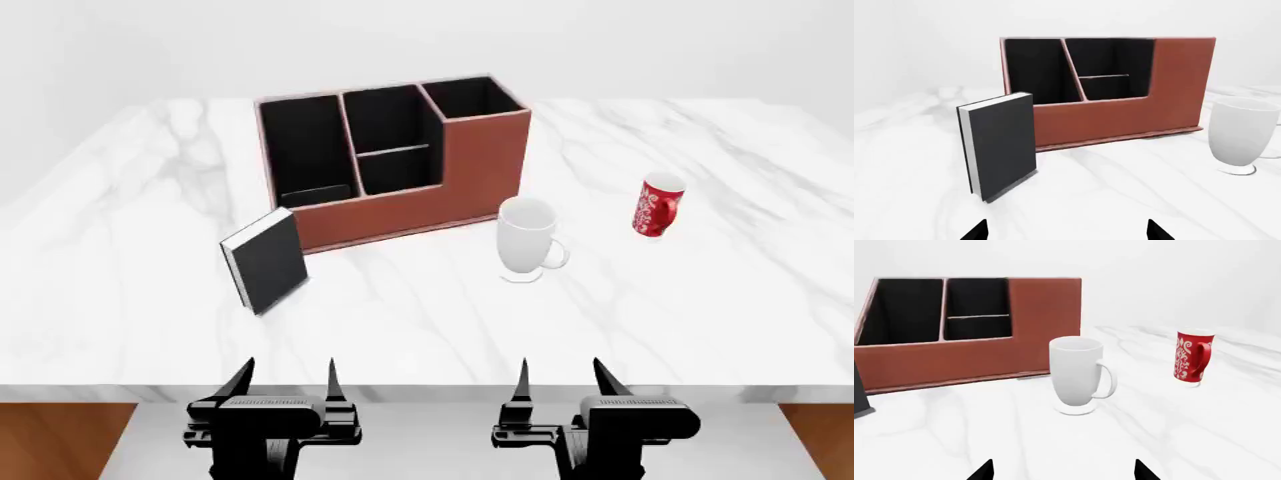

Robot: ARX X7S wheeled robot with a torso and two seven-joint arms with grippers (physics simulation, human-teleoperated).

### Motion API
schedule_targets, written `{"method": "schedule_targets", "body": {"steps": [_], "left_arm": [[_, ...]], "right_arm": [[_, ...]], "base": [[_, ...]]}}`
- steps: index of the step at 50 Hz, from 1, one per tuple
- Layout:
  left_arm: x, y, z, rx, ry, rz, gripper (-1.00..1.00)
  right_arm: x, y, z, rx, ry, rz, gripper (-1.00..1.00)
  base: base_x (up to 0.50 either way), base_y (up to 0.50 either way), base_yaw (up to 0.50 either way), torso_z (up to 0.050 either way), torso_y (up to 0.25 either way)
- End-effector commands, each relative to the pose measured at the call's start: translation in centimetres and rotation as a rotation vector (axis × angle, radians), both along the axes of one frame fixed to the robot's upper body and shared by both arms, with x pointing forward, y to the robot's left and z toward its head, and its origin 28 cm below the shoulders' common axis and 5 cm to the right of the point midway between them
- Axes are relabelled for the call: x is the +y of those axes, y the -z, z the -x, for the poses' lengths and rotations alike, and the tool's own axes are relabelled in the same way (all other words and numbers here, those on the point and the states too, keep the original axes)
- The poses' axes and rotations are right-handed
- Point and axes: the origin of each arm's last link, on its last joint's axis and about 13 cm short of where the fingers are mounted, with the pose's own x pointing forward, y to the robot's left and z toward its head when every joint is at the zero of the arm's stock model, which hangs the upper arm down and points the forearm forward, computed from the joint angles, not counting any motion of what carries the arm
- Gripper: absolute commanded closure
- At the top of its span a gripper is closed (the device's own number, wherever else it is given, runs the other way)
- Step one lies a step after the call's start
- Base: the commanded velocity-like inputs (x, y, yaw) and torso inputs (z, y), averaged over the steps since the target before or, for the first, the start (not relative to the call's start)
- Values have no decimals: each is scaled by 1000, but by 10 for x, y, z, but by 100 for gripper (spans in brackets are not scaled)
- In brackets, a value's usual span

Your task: Pick up the red mug and place it to the right of the caddy.

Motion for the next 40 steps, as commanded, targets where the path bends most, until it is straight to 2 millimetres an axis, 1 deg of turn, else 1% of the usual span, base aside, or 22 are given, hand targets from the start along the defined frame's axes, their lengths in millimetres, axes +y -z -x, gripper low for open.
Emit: {"method": "schedule_targets", "body": {"steps": [1, 7, 11, 40], "left_arm": [[-1, 0, 0, 1, 6, -3, -100], [0, 0, -1, 17, 3, 12, -100], [1, 1, -1, 19, 2, 10, -100], [1, 0, -1, 28, 6, 13, -100]], "right_arm": [[1, 2, 3, -6, -10, 16, -100], [4, 2, 5, -25, -25, 51, -100], [4, 1, 6, -22, -43, 43, -100], [1, 1, 4, -9, -27, 39, -100]], "base": [[0, 0, 0, 0, 0], [0, 0, 0, 0, 0], [0, 0, 0, 0, 0], [22, -500, 0, 0, 0]]}}
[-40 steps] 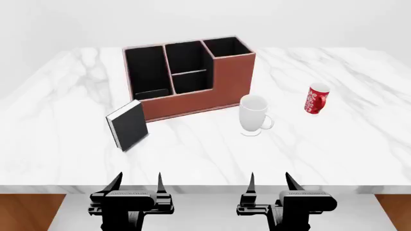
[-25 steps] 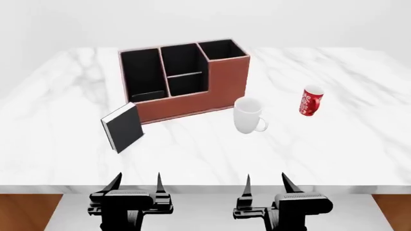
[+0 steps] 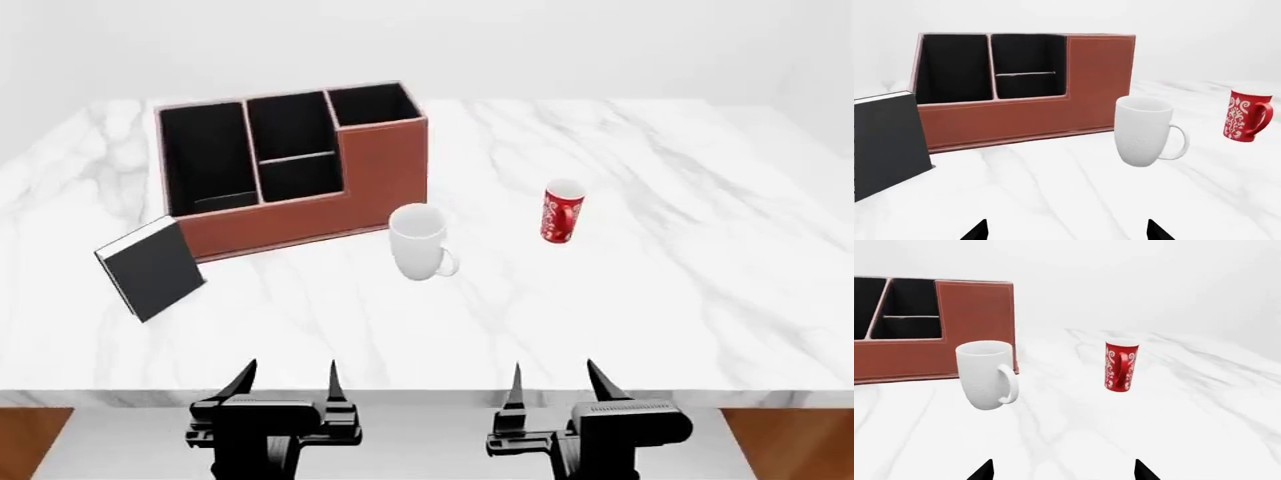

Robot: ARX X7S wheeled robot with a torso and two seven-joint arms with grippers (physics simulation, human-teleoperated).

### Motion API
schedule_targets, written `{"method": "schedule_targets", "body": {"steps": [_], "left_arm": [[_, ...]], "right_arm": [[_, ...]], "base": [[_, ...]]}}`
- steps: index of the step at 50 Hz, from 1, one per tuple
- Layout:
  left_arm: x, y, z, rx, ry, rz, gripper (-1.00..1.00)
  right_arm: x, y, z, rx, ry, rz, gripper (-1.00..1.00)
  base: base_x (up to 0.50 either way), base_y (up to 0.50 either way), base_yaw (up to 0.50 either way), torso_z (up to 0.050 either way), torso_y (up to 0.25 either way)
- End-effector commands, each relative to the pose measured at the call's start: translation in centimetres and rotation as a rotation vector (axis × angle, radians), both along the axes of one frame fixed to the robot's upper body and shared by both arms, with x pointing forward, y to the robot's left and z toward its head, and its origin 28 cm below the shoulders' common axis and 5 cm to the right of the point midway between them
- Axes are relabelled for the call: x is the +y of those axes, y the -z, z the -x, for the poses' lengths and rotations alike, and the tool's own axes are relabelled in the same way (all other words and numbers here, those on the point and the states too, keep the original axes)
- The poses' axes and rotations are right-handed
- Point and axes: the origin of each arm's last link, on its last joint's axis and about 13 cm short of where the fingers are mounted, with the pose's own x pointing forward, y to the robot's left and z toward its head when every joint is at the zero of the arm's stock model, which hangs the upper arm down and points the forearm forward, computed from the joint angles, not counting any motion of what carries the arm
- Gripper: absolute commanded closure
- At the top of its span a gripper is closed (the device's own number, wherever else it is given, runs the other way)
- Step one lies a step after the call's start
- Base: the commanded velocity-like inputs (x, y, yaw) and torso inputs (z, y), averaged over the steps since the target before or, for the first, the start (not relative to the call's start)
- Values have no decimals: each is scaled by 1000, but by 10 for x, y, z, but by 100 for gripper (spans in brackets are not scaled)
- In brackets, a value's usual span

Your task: Pick up the red mug and place it to the right of the caddy.

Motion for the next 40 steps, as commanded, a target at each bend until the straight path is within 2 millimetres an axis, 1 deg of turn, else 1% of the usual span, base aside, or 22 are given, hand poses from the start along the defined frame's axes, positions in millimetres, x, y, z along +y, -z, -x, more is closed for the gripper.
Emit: {"method": "schedule_targets", "body": {"steps": [1, 3, 5, 8, 9, 11, 13, 14, 15, 18, 19, 20, 23, 25, 29, 34, 40], "left_arm": [[0, -1, 0, 5, 0, 8, -100], [0, -1, 0, 15, 4, 7, -100], [-1, -6, -3, 51, 12, 18, -100], [0, -23, -6, 48, 19, 12, -100], [1, -32, -8, 46, 16, -1, -100], [2, -61, -16, 30, 17, -20, -100], [3, -80, -19, 10, 19, -41, -100], [4, -94, -21, 1, 21, -53, -100], [5, -115, -22, -33, 18, -64, -100], [6, -148, -23, -65, 24, -54, -100], [7, -154, -23, -70, 30, -36, -100], [7, -166, -22, -95, 31, -50, -100], [7, -176, -20, -122, 26, -50, -100], [8, -173, -21, -113, 27, -43, -100], [8, -165, -24, -99, 28, -40, -100], [8, -160, -27, -92, 16, -43, -100], [10, -159, -27, -96, 6, -52, -100]], "right_arm": [[-1, 0, 0, 2, 3, -2, -100], [-1, -1, 0, 9, 1, -20, -100], [0, -5, -2, 18, 4, -20, -100], [-1, -16, -6, 18, -4, -31, -100], [-1, -23, -8, 13, -3, -34, -100], [-2, -45, -12, -5, -11, -39, -100], [-3, -59, -13, -17, -12, -28, -100], [-3, -68, -15, -20, -14, -20, -100], [-4, -80, -15, -28, -29, -18, -100], [-6, -98, -17, -23, -62, -27, -100], [-6, -102, -16, -37, -63, -30, -100], [-7, -108, -15, -68, -49, -23, -100], [-9, -114, -15, -75, -51, -32, -100], [-12, -114, -15, -83, -48, -34, -100], [-15, -109, -19, -61, -33, -52, -100], [-14, -106, -19, -53, -39, -55, -100], [-14, -102, -21, -42, -38, -58, -100]], "base": [[27, -500, 0, 0, 0], [29, -477, 0, 0, 0], [0, 0, 0, 0, 0], [0, 0, 0, 0, 0], [0, 0, 0, 0, 0], [0, 0, 0, 0, 0], [0, 0, 0, 0, 0], [0, 0, 0, 0, 0], [0, 0, 0, 0, 0], [0, 0, 0, 0, 0], [0, 0, 0, 0, 0], [0, 0, 0, 0, 0], [0, 0, 0, 0, 0], [92, 0, 0, 0, 0], [494, 0, 0, 0, 0], [500, 0, 0, 0, 0], [500, 0, 0, 0, 0]]}}
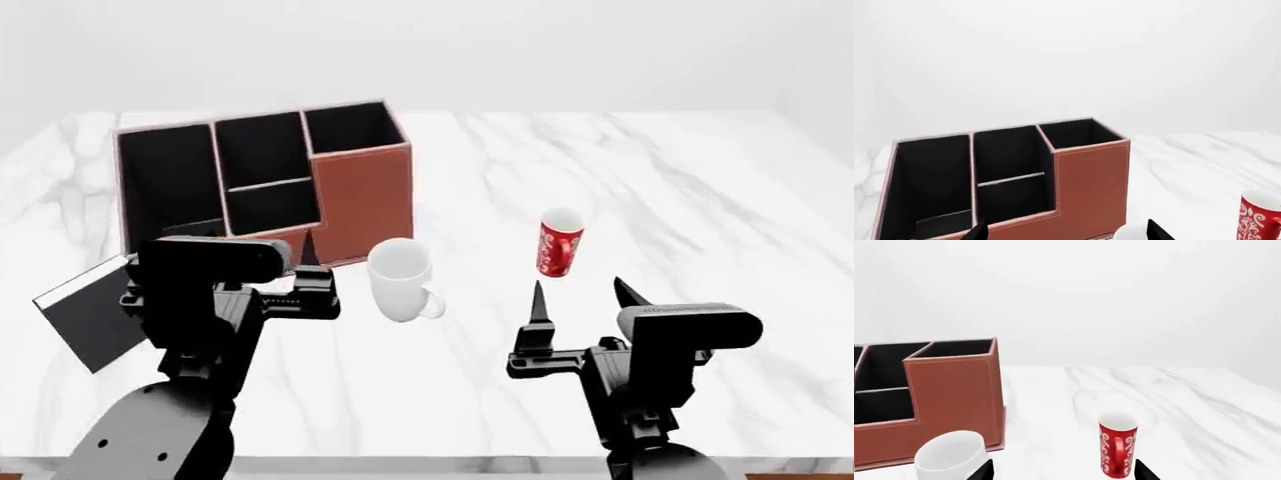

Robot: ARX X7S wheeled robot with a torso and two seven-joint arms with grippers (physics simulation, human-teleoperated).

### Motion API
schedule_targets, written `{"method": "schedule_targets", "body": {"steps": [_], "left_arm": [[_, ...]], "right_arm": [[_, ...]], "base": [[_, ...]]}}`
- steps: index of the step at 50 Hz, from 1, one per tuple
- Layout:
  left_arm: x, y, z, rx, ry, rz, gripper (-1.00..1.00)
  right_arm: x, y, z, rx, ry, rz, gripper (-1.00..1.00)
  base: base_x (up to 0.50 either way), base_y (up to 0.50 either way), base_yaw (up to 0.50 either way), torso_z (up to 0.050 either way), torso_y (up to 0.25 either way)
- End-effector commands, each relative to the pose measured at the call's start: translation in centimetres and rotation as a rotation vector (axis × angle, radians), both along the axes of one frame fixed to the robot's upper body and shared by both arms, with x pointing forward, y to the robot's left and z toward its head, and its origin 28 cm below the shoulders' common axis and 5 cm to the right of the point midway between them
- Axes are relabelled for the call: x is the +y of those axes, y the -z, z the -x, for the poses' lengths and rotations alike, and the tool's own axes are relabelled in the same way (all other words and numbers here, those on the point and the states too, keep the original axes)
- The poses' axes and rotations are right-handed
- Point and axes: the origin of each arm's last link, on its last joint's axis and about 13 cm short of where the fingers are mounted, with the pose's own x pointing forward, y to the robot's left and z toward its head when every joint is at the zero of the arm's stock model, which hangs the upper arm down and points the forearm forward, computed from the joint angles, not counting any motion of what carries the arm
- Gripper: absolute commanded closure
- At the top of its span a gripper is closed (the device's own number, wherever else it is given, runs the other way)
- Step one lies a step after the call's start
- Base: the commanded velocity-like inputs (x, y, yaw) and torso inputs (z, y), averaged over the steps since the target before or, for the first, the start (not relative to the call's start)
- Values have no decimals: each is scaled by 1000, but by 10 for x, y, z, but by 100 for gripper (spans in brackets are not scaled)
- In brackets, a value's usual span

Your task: Pick up the red mug and place it to the right of the caddy.

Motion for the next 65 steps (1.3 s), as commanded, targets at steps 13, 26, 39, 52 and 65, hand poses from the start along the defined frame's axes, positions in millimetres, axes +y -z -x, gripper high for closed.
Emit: {"method": "schedule_targets", "body": {"steps": [13, 26, 39, 52, 65], "left_arm": [[3, 0, -2, 13, -12, -7, -100], [5, 2, -2, 14, -19, -8, -100], [6, 5, -3, 19, -27, -10, -100], [6, 6, -4, 22, -27, -15, -100], [6, 7, -3, 21, -26, -12, -100]], "right_arm": [[0, 2, -2, 20, -9, -14, -100], [0, 6, -3, 28, 12, 2, -100], [-2, 7, -2, 11, -9, -9, -100], [-13, 25, 2, 62, 42, 0, -100], [-25, 41, 15, 109, 92, 7, -100]], "base": [[500, 0, 0, 0, 0], [472, 0, 0, 0, 2], [0, 0, 0, 0, 1], [0, 0, 0, 0, 0], [0, 0, 0, 0, 0]]}}
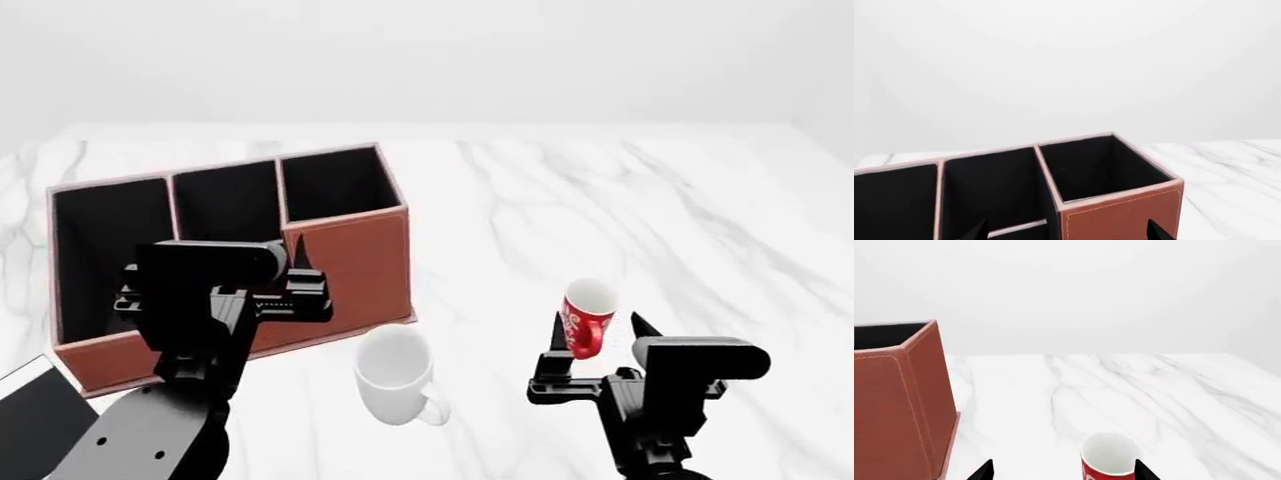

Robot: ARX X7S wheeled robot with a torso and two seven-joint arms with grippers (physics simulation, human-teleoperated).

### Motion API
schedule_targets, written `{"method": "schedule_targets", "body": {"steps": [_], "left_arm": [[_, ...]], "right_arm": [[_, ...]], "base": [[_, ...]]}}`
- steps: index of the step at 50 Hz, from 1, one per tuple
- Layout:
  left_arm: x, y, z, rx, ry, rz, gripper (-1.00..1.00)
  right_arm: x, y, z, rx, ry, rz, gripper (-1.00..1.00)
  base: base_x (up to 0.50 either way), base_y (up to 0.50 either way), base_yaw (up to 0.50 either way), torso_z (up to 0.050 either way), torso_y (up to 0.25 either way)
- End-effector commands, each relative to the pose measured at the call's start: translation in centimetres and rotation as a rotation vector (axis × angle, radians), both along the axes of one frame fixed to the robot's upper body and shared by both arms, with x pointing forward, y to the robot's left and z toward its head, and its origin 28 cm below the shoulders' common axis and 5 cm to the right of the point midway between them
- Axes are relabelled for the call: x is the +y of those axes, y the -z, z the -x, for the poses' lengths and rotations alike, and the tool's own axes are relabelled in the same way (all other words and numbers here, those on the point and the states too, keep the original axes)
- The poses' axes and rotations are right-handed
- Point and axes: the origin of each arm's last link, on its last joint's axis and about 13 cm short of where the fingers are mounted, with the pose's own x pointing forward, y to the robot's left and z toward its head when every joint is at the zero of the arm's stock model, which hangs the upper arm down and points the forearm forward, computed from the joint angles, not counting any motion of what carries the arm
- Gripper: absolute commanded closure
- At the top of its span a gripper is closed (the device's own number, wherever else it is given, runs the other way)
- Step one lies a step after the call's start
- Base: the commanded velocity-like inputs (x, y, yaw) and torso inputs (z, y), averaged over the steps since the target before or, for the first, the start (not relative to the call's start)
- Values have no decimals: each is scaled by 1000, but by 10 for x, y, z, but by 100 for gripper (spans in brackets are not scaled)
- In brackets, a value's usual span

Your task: Pick up the red mug and place it to the right of the caddy.

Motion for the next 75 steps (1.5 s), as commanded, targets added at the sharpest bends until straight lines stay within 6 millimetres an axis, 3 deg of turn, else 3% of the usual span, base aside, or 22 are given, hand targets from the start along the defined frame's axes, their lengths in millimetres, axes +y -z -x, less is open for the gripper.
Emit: {"method": "schedule_targets", "body": {"steps": [1, 14, 20, 56, 75], "left_arm": [[0, 1, 0, 1, -1, 0, -100], [1, 3, 0, 4, -3, 0, -100], [1, 8, -2, 17, -3, -1, -100], [2, 10, -3, 24, -6, 2, -100], [2, 10, -2, 24, -6, 0, -100]], "right_arm": [[-9, 13, 8, 36, 42, 10, -100], [-12, 23, -1, 80, 71, 5, -100], [-13, 37, -11, 147, 90, 3, -100], [-20, 45, -24, 188, 138, 6, -100], [-21, 53, -43, 248, 133, 20, -100]], "base": [[0, 0, 0, 0, 0], [0, 0, 0, 0, 0], [0, 0, 0, 0, 0], [0, 0, 0, 0, 0], [0, 0, 0, 0, 0]]}}
